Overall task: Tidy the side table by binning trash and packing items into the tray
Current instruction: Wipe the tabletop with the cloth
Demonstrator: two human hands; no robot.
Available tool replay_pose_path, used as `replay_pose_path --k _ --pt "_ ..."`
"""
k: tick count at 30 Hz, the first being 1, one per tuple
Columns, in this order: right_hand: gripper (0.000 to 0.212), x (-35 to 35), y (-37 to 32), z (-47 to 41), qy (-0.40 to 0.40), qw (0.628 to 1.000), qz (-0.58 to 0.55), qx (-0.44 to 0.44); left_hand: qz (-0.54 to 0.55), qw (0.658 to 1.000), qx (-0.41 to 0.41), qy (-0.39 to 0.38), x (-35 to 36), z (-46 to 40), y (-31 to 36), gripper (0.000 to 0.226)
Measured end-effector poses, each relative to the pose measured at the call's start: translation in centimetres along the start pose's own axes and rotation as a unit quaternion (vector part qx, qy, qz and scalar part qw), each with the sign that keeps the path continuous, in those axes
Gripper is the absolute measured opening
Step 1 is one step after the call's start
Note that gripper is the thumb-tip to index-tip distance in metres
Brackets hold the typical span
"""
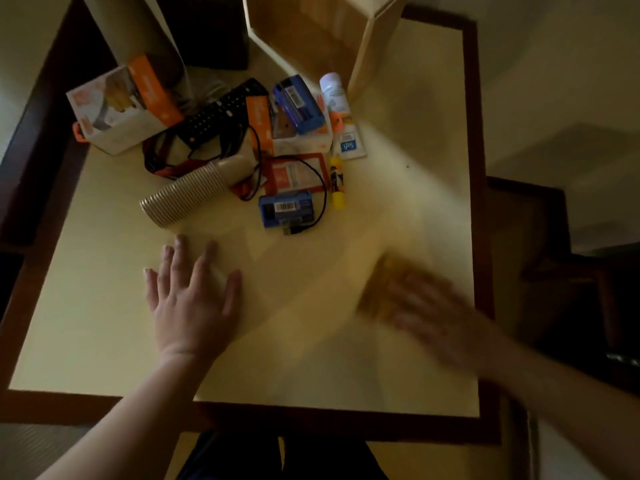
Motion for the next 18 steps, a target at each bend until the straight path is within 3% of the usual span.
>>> replay_pose_path --k 2,4,5,8,12,15,18 --pt "0.054 -2.6 9.2 -3.6 0.021 0.987 -0.019 0.156 -0.006 1.0 -0.001 -0.007 0.1 -0.1 0.0 0.071" --pt "0.051 -5.6 16.9 -8.8 0.026 0.94 -0.087 0.329 -0.008 1.0 -0.004 -0.009 0.2 -0.2 -0.1 0.071" --pt "0.051 -6.9 20.0 -11.7 0.045 0.921 -0.102 0.373 -0.01 1.0 -0.006 -0.008 0.3 -0.2 -0.2 0.071" --pt "0.059 -8.2 27.0 -19.0 0.036 0.912 -0.086 0.399 -0.016 1.0 -0.002 -0.012 0.6 -0.3 -0.4 0.072" --pt "0.061 -10.1 31.5 -23.8 0.013 0.89 -0.146 0.432 -0.019 1.0 -0.004 -0.01 0.8 -0.3 -0.7 0.073" --pt "0.067 -11.9 32.0 -24.8 -0.012 0.881 -0.153 0.447 -0.011 1.0 -0.001 0.006 0.9 -0.3 -0.8 0.074" --pt "0.062 -13.0 30.1 -24.1 0.018 0.875 -0.142 0.462 -0.008 1.0 0.008 0.015 0.8 -0.2 -0.8 0.074"
Point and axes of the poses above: each hand's wrist, its own z-axis away from the middle knuckle, its own x-axis out of the palm, y = z × x, the point moved 7 cm from there along -z, towards the middle knuckle, and after that the axes turned 4 degrees about -z, right-handed, at the moved point
